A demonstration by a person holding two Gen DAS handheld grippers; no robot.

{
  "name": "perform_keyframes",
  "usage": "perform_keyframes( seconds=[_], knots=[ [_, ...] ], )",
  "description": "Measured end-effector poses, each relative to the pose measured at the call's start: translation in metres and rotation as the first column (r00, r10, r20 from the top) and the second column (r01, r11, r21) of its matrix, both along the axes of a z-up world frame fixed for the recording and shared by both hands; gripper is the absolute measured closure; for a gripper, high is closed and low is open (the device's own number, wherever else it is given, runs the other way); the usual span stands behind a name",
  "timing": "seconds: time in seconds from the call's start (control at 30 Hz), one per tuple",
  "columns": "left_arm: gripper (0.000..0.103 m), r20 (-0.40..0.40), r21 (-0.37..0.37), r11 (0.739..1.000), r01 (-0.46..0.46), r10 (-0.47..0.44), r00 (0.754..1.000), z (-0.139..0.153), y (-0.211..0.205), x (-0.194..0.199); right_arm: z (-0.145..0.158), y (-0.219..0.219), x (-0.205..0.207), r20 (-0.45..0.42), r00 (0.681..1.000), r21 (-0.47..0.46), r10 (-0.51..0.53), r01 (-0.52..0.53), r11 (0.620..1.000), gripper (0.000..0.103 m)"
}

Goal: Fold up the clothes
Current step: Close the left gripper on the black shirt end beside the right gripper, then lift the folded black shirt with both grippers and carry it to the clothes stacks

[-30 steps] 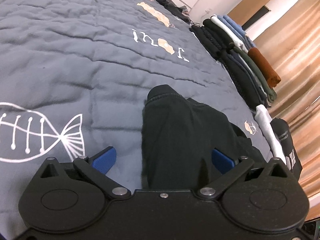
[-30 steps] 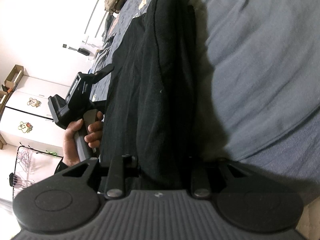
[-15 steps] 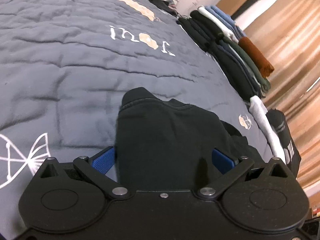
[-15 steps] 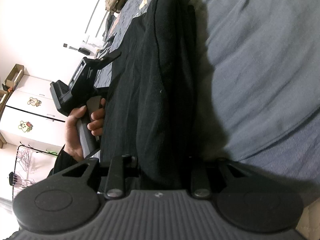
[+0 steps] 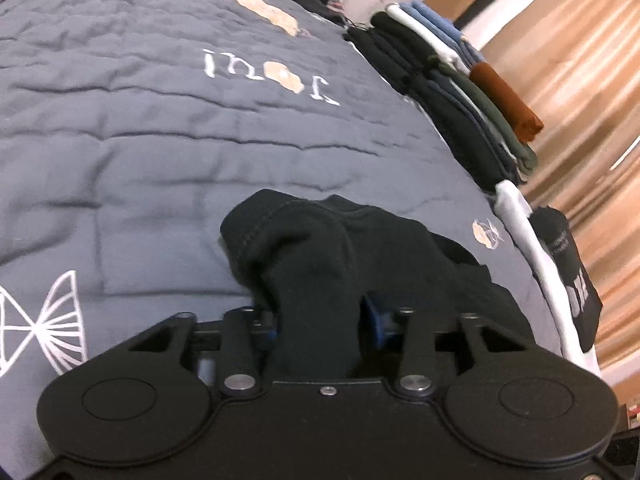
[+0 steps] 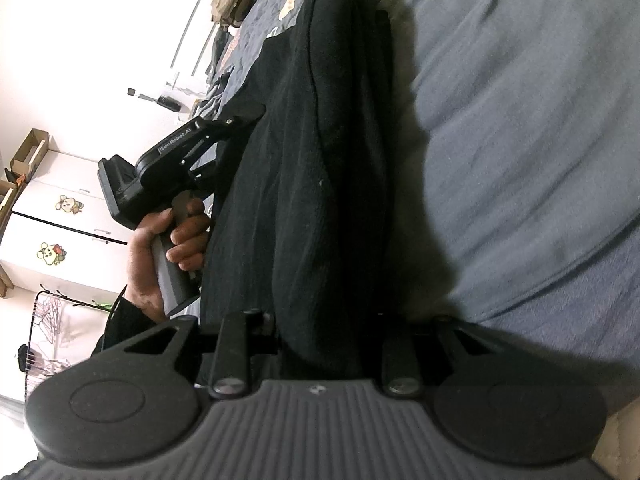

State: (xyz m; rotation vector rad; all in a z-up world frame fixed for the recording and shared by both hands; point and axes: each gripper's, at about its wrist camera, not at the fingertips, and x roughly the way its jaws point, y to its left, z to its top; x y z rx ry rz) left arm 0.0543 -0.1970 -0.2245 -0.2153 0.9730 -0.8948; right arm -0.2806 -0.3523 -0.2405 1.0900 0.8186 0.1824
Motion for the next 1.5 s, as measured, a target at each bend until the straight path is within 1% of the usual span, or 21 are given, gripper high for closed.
perform_keyframes(
  seconds=[0.03, 0.07, 0.13, 0.2, 0.23, 0.33, 0.4, 0.43, 0.47, 0.53, 0.57, 0.6, 0.67, 0.83, 0.97, 1.17, 1.5],
  knots=[
    [0.064, -0.013, -0.001, 1.0, -0.003, 0.003, 1.0, -0.002, 0.0, 0.001, -0.001, 0.001, 0.0, 0.002, 1.0, -0.001, 0.0, 0.0, 1.0, 0.077],
    [0.06, -0.037, -0.013, 1.0, -0.01, 0.01, 0.999, -0.006, 0.002, 0.003, -0.001, 0.002, 0.001, 0.002, 1.0, -0.001, 0.0, 0.0, 1.0, 0.077],
    [0.058, -0.081, -0.056, 0.998, -0.029, 0.024, 0.996, -0.014, 0.008, 0.008, -0.001, 0.002, 0.0, 0.004, 1.0, 0.002, 0.001, -0.001, 1.0, 0.076],
    [0.057, -0.091, -0.079, 0.996, -0.035, 0.028, 0.995, -0.017, 0.009, 0.009, -0.001, 0.002, 0.0, 0.007, 1.0, 0.003, 0.001, -0.001, 1.0, 0.076],
    [0.055, -0.092, -0.083, 0.996, -0.034, 0.026, 0.995, -0.016, 0.008, 0.009, 0.0, 0.002, 0.0, 0.008, 1.0, 0.002, 0.002, -0.002, 1.0, 0.076],
    [0.053, -0.074, -0.079, 0.997, -0.021, 0.016, 0.997, -0.014, 0.004, 0.007, 0.001, 0.003, 0.0, 0.008, 1.0, 0.001, 0.001, -0.001, 1.0, 0.076],
    [0.056, -0.057, -0.072, 0.997, -0.013, 0.009, 0.998, -0.013, 0.002, 0.005, 0.002, 0.005, 0.0, 0.009, 1.0, -0.004, 0.0, 0.0, 1.0, 0.076],
    [0.065, -0.05, -0.071, 0.997, -0.012, 0.008, 0.999, -0.012, 0.002, 0.004, 0.002, 0.005, 0.0, 0.009, 1.0, -0.007, 0.0, 0.0, 1.0, 0.076],
    [0.07, -0.044, -0.07, 0.997, -0.011, 0.008, 0.999, -0.012, 0.002, 0.003, 0.003, 0.006, 0.0, 0.01, 1.0, -0.01, 0.0, 0.0, 1.0, 0.076],
    [0.078, -0.031, -0.084, 0.996, -0.008, 0.005, 0.999, -0.01, 0.004, 0.002, 0.005, 0.009, 0.0, 0.014, 1.0, -0.019, -0.004, 0.004, 1.0, 0.076],
    [0.08, -0.019, -0.086, 0.996, -0.005, 0.003, 1.0, -0.008, 0.004, 0.0, 0.008, 0.01, 0.0, 0.021, 1.0, -0.04, 0.0, 0.001, 0.999, 0.077],
    [0.08, -0.005, -0.085, 0.996, -0.003, 0.002, 1.0, -0.006, 0.004, -0.002, 0.011, 0.013, -0.001, 0.026, 1.0, -0.058, -0.002, 0.003, 0.998, 0.078],
    [0.082, 0.016, -0.086, 0.996, 0.001, 0.001, 1.0, -0.003, 0.004, -0.006, 0.014, 0.012, -0.002, 0.031, 0.999, -0.059, -0.013, 0.015, 0.998, 0.079],
    [0.083, 0.032, -0.097, 0.995, -0.008, 0.011, 0.999, 0.005, 0.007, -0.01, 0.022, 0.008, -0.002, 0.053, 0.998, -0.031, -0.029, 0.031, 0.999, 0.081],
    [0.083, 0.045, -0.103, 0.995, -0.014, 0.019, 0.999, 0.012, 0.007, -0.014, 0.022, 0.002, -0.003, 0.06, 0.998, -0.024, -0.036, 0.037, 0.999, 0.081],
    [0.084, 0.071, -0.093, 0.995, -0.022, 0.029, 0.997, 0.023, 0.008, -0.027, 0.021, -0.007, -0.006, 0.07, 0.996, -0.014, -0.045, 0.047, 0.999, 0.082],
    [0.084, 0.095, -0.097, 0.992, -0.082, 0.091, 0.991, 0.039, 0.009, -0.058, 0.019, -0.028, -0.003, 0.075, 0.996, -0.028, -0.039, 0.041, 0.999, 0.082]
  ],
)
